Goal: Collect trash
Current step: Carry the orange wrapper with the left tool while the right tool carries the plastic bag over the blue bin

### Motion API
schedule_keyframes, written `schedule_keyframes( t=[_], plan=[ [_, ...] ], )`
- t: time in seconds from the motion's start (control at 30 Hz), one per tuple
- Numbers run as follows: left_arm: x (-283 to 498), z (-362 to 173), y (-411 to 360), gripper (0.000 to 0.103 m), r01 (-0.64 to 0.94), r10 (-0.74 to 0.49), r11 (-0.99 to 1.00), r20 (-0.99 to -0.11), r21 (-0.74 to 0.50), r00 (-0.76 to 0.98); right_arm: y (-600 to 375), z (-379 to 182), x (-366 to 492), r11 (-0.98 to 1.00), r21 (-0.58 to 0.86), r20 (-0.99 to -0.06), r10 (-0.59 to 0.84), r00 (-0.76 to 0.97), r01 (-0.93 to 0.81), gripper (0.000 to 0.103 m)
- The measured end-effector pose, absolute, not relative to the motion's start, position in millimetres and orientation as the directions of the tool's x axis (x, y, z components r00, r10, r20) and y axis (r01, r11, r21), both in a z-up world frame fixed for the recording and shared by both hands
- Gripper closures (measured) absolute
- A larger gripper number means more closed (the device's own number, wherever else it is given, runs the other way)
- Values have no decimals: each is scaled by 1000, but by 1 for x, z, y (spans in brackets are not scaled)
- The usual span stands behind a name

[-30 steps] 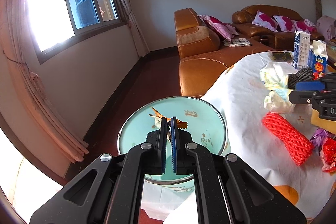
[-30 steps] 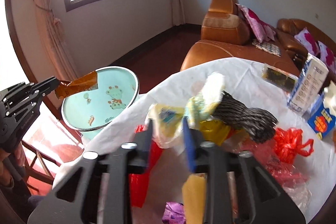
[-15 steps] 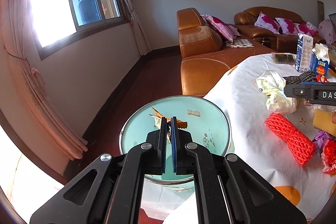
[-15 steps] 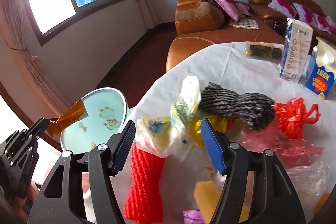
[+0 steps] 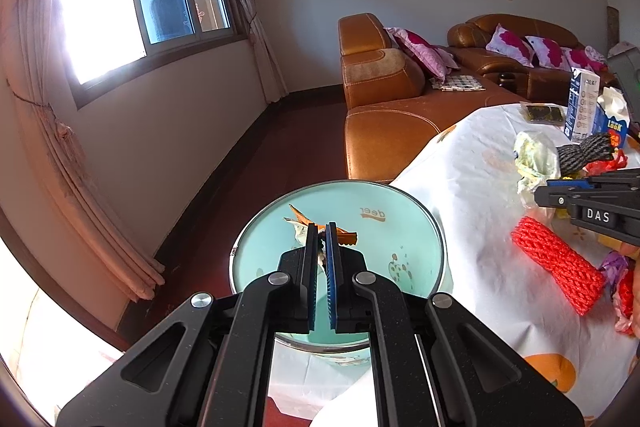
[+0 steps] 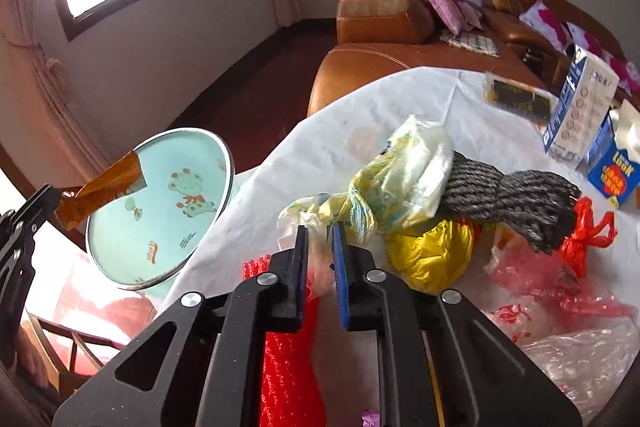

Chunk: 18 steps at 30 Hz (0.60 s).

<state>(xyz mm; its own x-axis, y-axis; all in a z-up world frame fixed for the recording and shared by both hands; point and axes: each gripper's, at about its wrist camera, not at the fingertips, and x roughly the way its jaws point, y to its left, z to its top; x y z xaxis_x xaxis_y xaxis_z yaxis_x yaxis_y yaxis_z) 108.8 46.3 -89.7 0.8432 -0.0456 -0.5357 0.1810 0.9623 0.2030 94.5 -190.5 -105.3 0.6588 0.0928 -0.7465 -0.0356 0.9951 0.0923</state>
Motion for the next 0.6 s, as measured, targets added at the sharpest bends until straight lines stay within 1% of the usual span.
schedule_keyframes(
  t=[0.17, 0.37, 0.6],
  plan=[
    [112, -88, 52, 99, 168, -36, 965, -534, 200, 845, -184, -92, 89, 994, 63, -707, 106, 699, -88, 94],
    [114, -88, 58, 99, 153, -24, 968, -534, 199, 845, -159, -69, 89, 979, 40, -649, 179, 739, -202, 94],
    [122, -93, 69, 99, 122, 13, 969, -541, 214, 841, -127, -68, 96, 954, 12, -643, 237, 728, -300, 94]
  ],
)
